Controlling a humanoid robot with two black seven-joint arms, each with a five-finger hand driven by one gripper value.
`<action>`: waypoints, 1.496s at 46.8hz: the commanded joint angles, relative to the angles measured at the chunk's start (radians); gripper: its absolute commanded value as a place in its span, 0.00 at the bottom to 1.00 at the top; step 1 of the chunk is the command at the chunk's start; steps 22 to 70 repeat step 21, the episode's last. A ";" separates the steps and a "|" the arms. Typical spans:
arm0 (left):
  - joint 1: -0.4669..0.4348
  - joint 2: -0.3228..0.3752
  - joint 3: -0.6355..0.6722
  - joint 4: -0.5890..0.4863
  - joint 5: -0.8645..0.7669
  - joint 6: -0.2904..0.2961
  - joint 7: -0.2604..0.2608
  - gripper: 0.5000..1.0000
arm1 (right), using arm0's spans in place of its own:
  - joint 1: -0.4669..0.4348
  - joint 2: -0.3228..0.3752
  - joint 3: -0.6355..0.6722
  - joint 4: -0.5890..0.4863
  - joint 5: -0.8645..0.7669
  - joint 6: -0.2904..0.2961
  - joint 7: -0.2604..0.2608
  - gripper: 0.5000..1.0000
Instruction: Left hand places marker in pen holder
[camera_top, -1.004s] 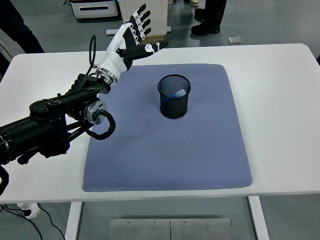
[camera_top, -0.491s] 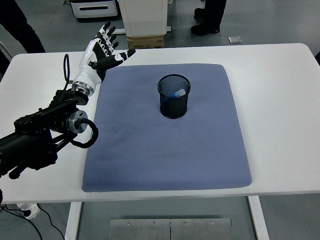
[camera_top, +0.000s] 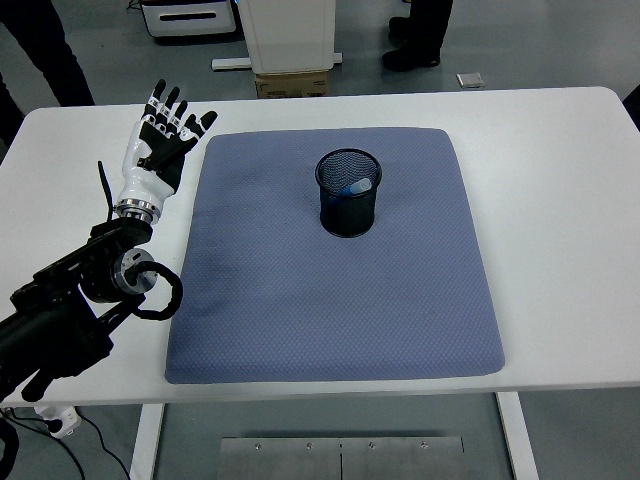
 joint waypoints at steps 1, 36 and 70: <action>0.002 0.003 0.000 0.001 -0.002 0.000 0.000 1.00 | 0.000 0.000 0.000 0.037 0.002 0.004 -0.006 1.00; 0.023 0.014 -0.010 0.000 -0.046 -0.002 0.000 1.00 | -0.011 0.000 0.000 0.025 0.002 0.001 -0.009 1.00; 0.023 0.014 -0.010 0.000 -0.046 -0.002 0.000 1.00 | -0.011 0.000 0.000 0.025 0.002 0.001 -0.009 1.00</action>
